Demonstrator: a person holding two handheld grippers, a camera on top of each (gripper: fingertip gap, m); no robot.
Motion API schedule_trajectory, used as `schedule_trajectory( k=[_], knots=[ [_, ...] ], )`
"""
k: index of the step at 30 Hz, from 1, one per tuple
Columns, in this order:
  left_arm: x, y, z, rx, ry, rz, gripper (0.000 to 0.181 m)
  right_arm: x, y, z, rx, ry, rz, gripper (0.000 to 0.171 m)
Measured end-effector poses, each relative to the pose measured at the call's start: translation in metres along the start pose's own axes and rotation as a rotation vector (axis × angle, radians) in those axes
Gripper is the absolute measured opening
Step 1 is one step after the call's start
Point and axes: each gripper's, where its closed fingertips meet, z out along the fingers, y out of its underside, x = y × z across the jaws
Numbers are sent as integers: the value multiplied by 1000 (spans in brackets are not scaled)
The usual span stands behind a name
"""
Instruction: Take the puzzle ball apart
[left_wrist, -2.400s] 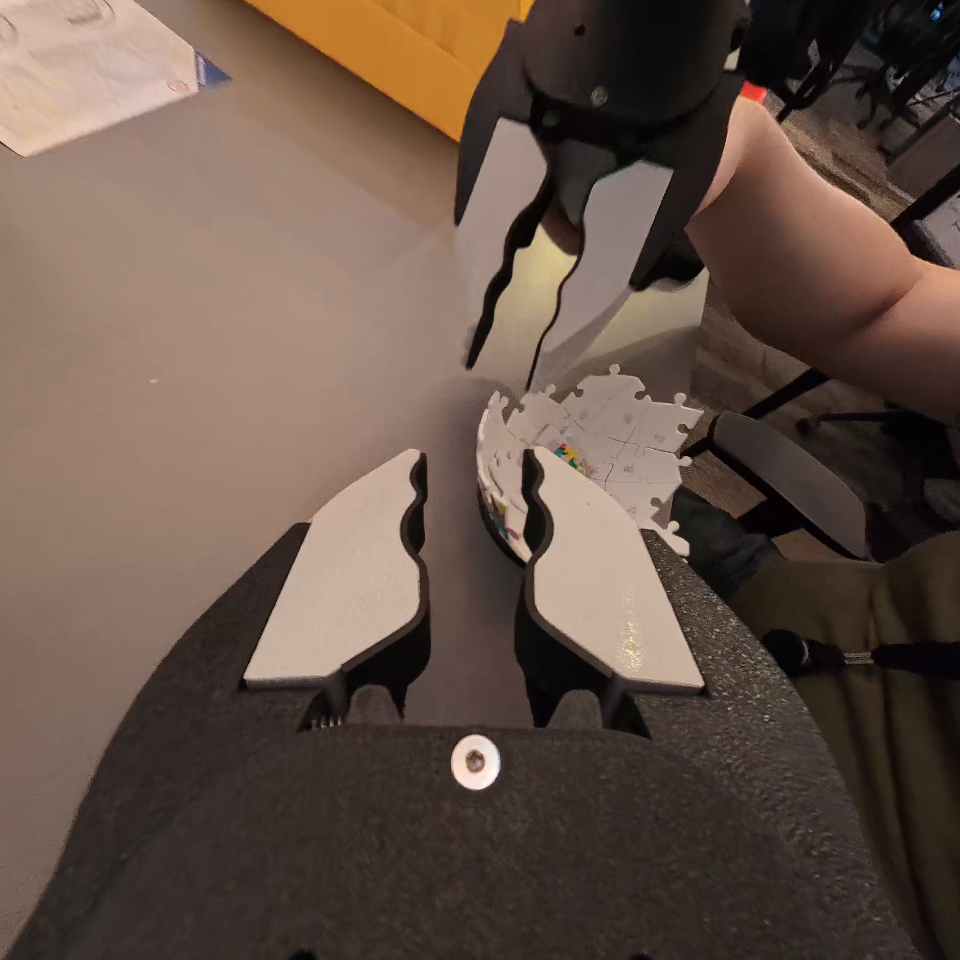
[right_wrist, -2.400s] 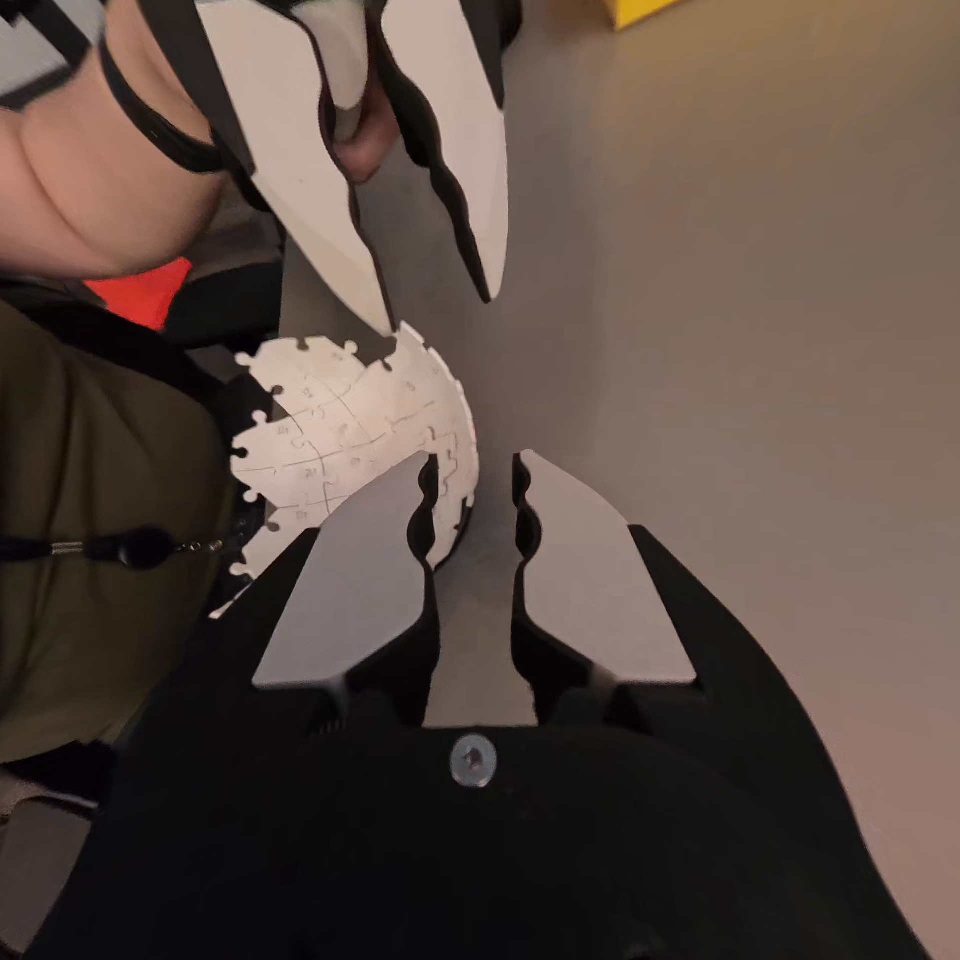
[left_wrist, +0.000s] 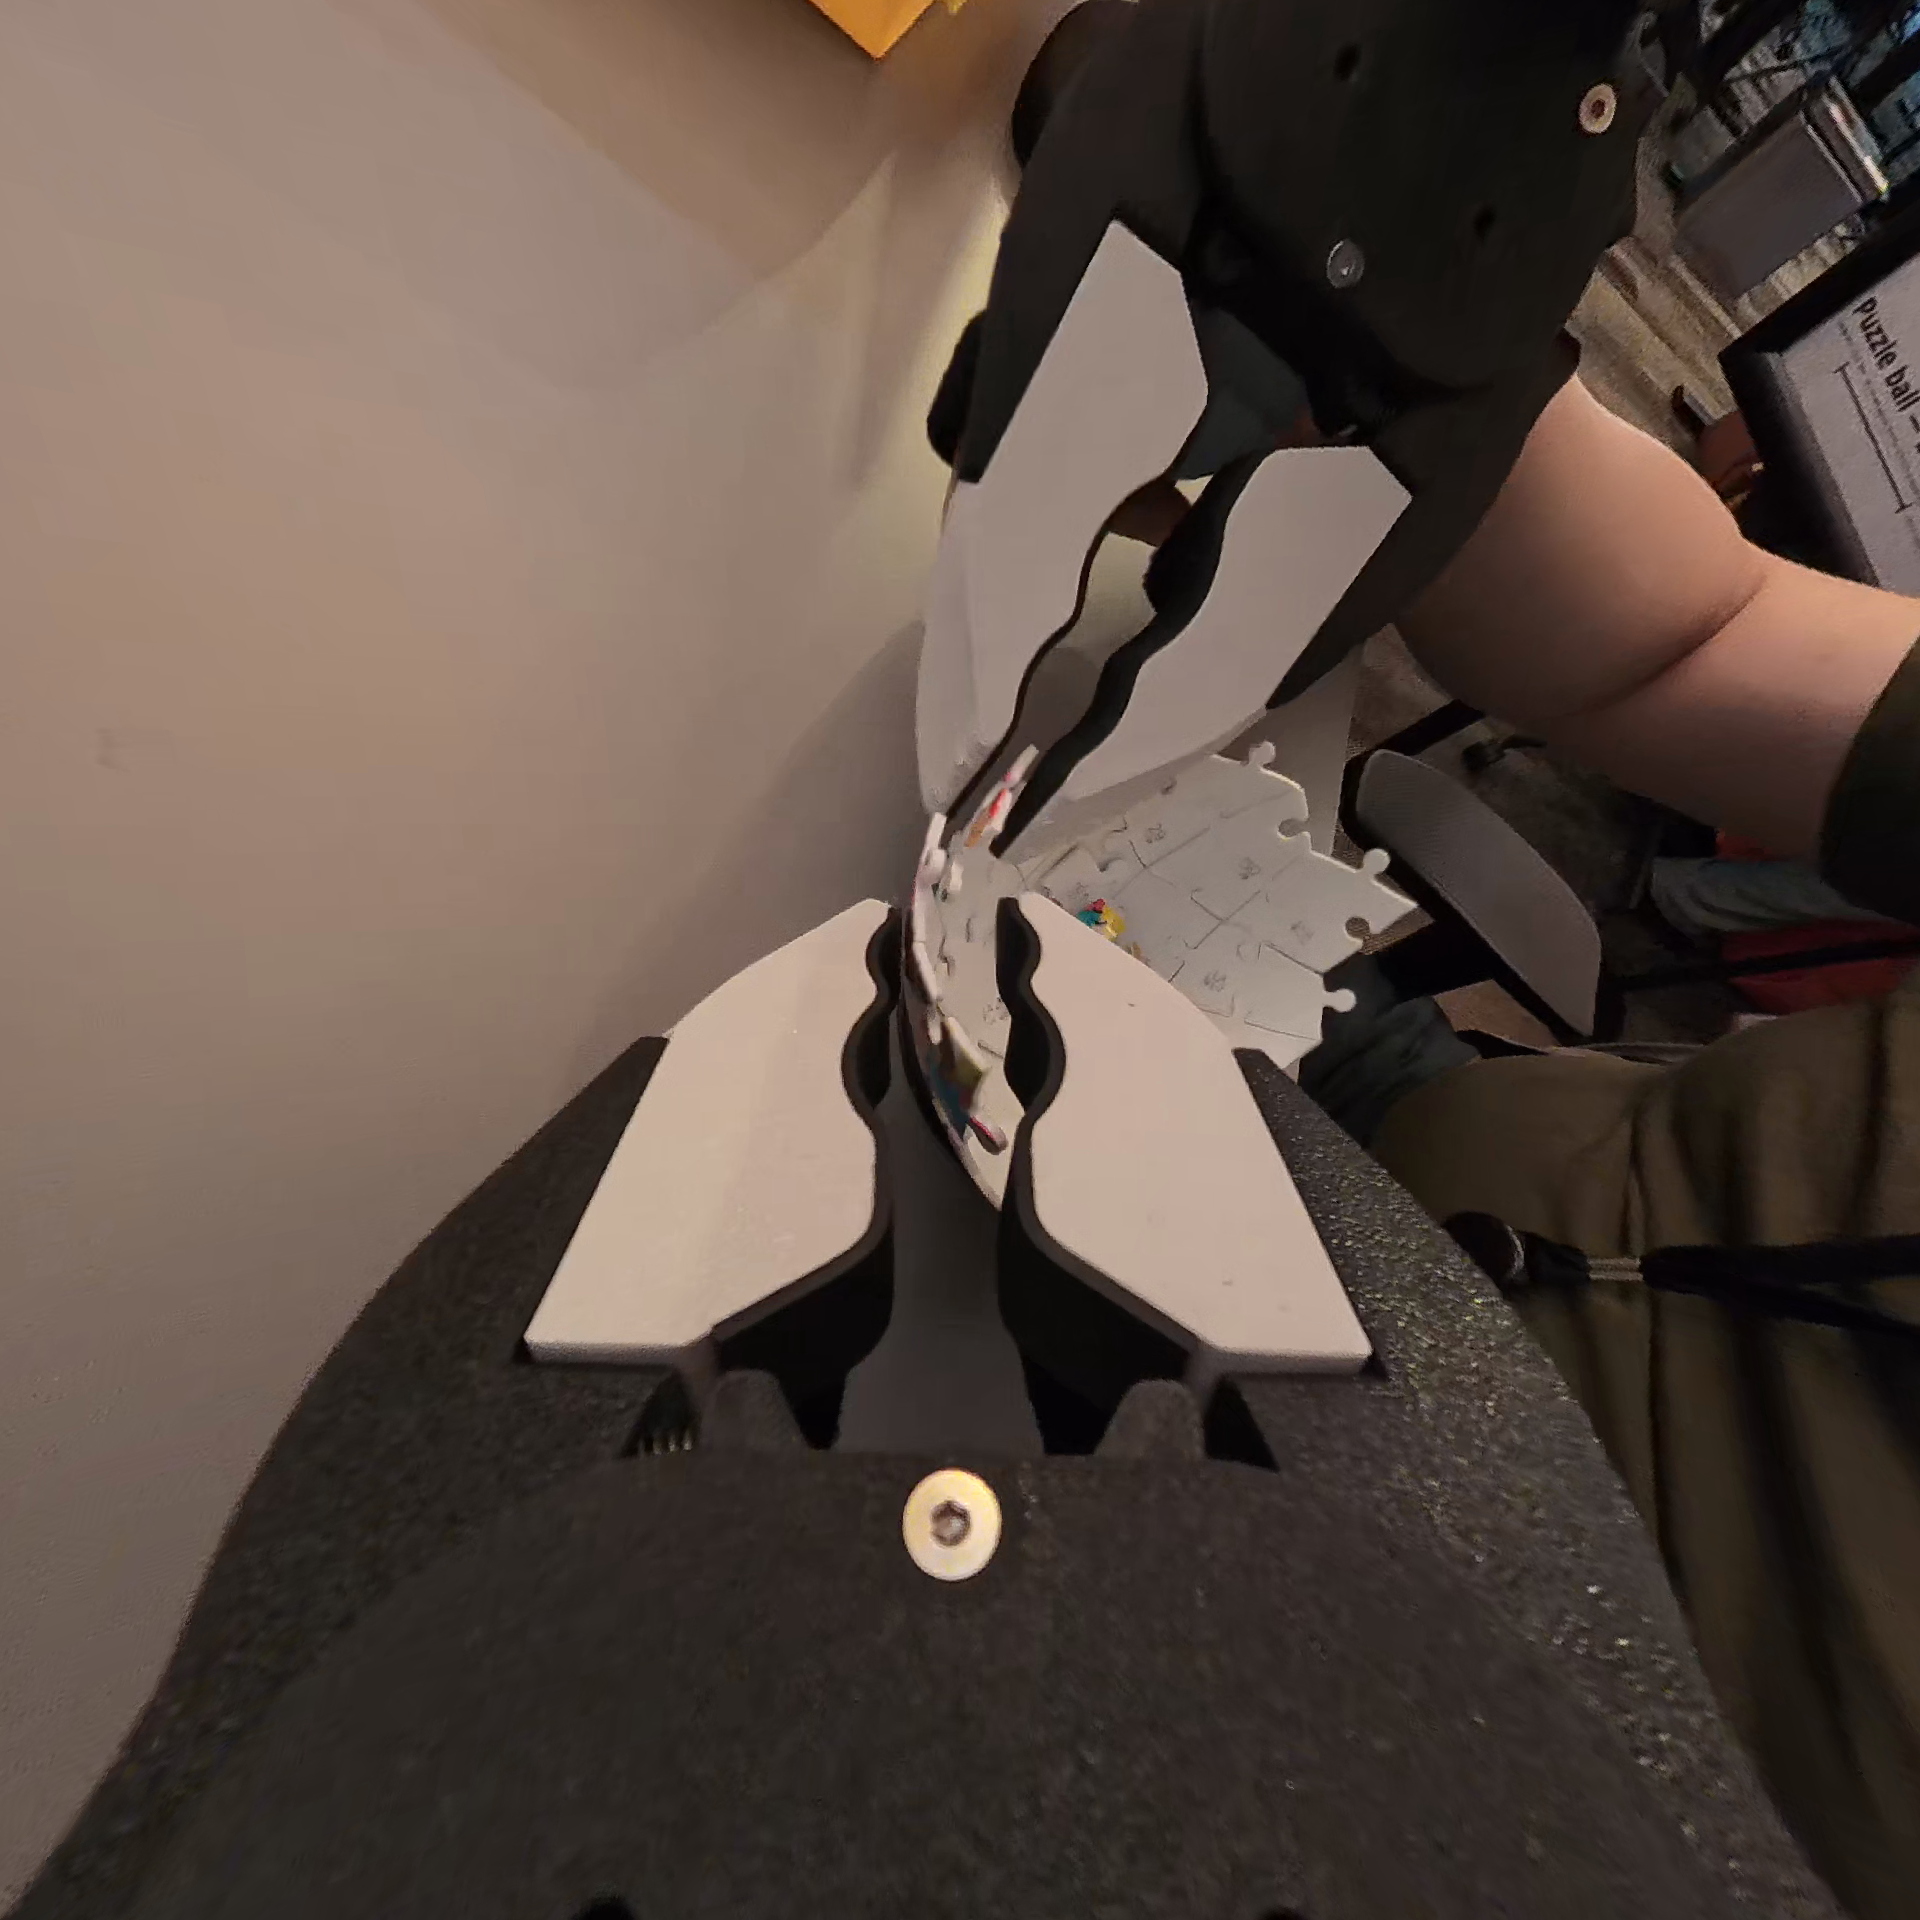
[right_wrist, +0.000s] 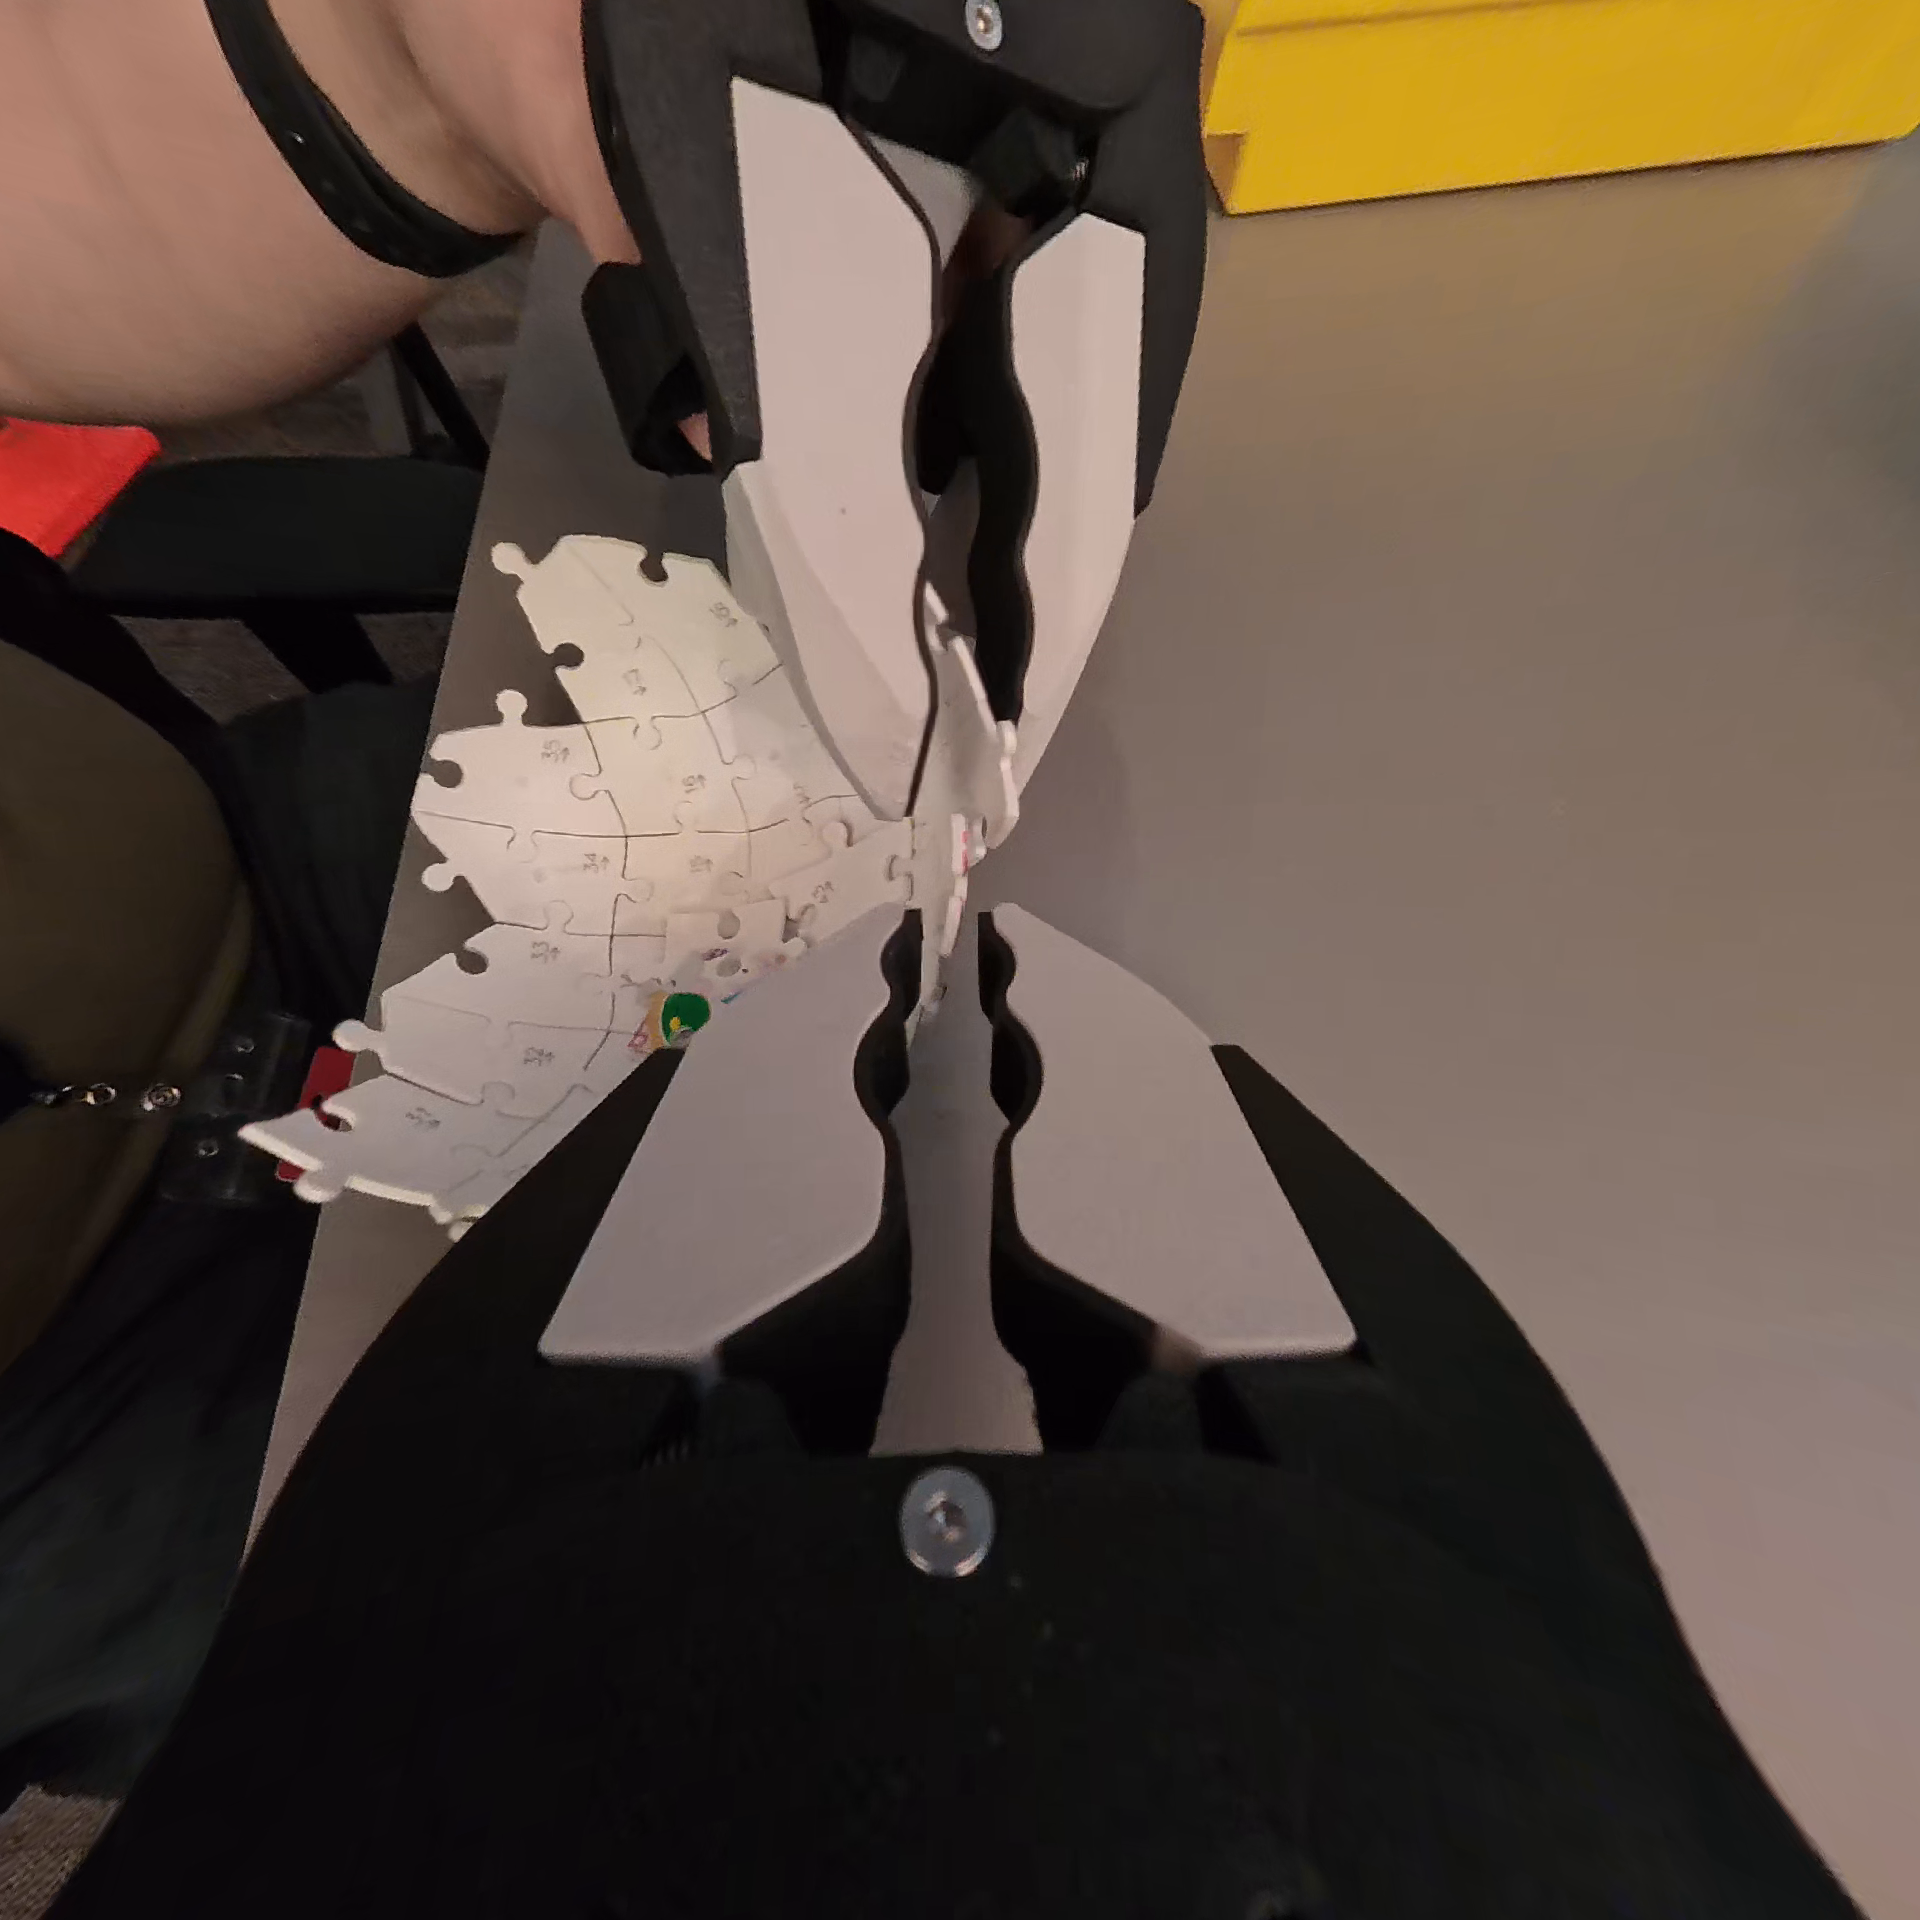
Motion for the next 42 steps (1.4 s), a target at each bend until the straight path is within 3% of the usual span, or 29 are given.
schedule_trajectory(
  k=[7,10,16,19,22,27,32,39,42],
  knots=[
    [-3,-12,-12,33,4,-41,13,-2,5,3,-43,-56,34,5],
    [-2,-10,-24,58,-5,-53,15,-3,-4,-1,-6,-85,78,24],
    [-2,6,-29,51,-37,-70,14,8,-26,0,-15,-81,43,26],
    [1,5,-27,44,-28,-81,15,1,-22,16,-142,-143,22,23],
    [3,4,-28,23,-55,-62,15,0,-16,26,-243,-120,-35,9],
    [-8,15,-20,-65,-173,-27,10,-1,-15,28,-252,-127,-6,8],
    [-5,14,-18,-18,-155,-52,8,-3,-16,27,-187,-113,-6,7],
    [0,19,-14,-73,-129,-52,11,-3,-15,26,-182,-89,-24,7],
    [-6,21,-12,-82,-161,-50,4,-1,-14,26,-188,-68,-45,7]
  ],
)
